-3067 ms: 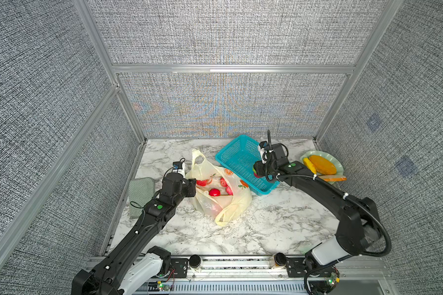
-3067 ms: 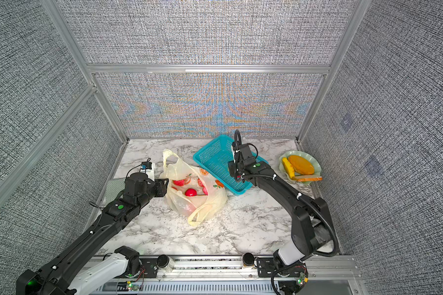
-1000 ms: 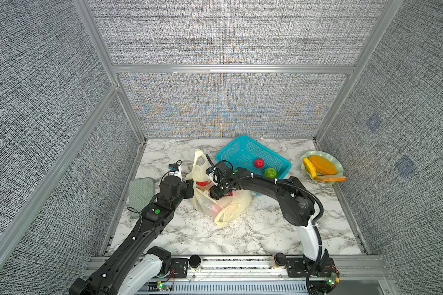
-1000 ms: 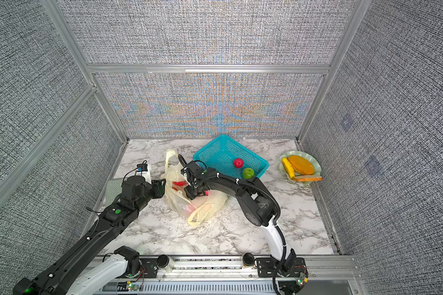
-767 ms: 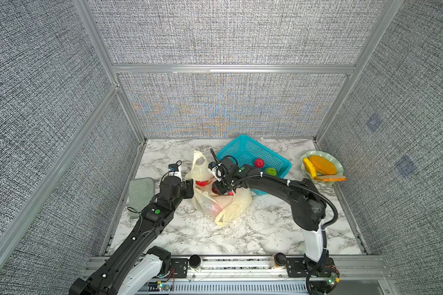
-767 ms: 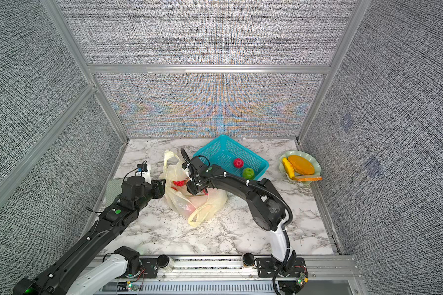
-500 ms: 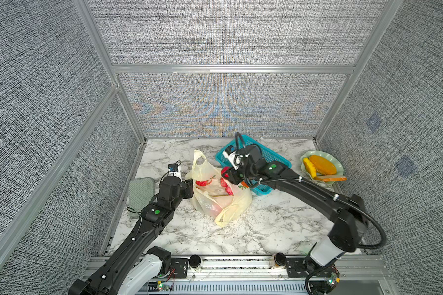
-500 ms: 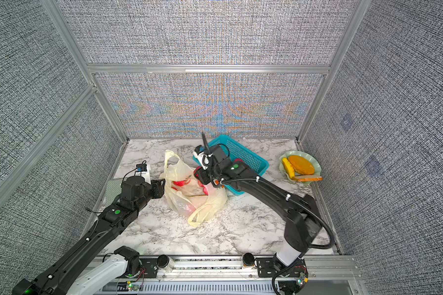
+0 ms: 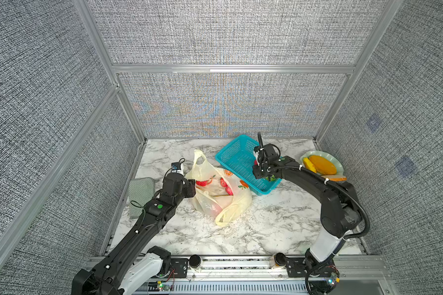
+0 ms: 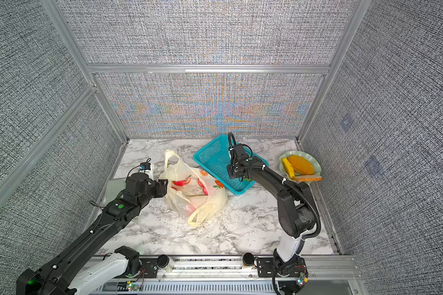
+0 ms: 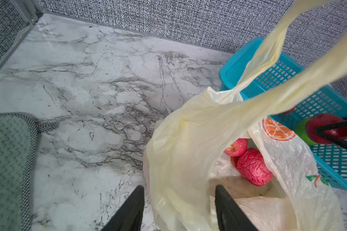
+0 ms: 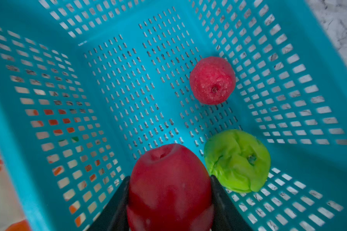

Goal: Untie the knot of a plastic bag & take out the apple
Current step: Place the apple in the basket.

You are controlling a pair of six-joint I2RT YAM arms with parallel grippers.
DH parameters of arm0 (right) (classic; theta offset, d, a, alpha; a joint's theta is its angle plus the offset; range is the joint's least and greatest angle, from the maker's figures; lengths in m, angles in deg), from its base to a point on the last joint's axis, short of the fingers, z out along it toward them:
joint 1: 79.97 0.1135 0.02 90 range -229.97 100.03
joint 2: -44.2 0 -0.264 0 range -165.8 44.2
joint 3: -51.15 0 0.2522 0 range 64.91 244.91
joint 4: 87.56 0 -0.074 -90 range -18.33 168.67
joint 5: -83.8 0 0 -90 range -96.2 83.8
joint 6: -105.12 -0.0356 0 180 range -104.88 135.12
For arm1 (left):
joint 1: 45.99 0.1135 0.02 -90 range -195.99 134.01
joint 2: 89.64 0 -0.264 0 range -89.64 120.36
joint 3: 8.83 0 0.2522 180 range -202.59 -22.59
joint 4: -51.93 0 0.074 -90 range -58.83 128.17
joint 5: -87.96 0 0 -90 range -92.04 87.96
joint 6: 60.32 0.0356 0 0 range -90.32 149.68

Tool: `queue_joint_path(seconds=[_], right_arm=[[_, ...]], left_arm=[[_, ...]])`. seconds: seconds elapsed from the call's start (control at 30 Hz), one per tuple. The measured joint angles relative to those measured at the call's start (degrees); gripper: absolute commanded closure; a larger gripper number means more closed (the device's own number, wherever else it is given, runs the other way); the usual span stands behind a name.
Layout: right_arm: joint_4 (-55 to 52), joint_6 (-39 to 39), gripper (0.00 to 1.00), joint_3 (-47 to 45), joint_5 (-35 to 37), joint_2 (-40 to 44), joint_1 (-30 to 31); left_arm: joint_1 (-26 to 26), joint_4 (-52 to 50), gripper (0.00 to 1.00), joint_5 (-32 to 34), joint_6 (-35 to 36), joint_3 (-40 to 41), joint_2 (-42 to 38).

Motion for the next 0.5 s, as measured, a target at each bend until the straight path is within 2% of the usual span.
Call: queue_joint_path(seconds=[0.1, 0.23, 0.33, 0.43, 0.5], right_arm=[[-1.60, 0.57, 0.29, 0.63, 0.07, -1.20, -0.44], [-2.12, 0.72, 0.27, 0.63, -0.20, 3.28, 0.42], [-1.68, 1.75, 0.37, 1.07, -3.06, 8.37, 3.50], [0.26, 3.23, 0.59, 1.22, -10.01, 11.28, 8.39], [1.42, 3.39, 0.62, 1.73, -15.28, 10.97, 12.07]], left_arm=[[0.00, -0.26, 0.43, -0.11, -0.07, 0.17, -0.02], [0.00, -0.31, 0.48, 0.52, -0.15, 0.55, -1.25], [0.00, -1.68, 0.58, 2.69, -0.46, 0.68, -1.60], [0.07, -3.67, 0.63, 4.33, -1.51, 0.96, -1.60], [0.07, -4.70, 0.65, 4.68, -2.05, 1.09, -1.51]])
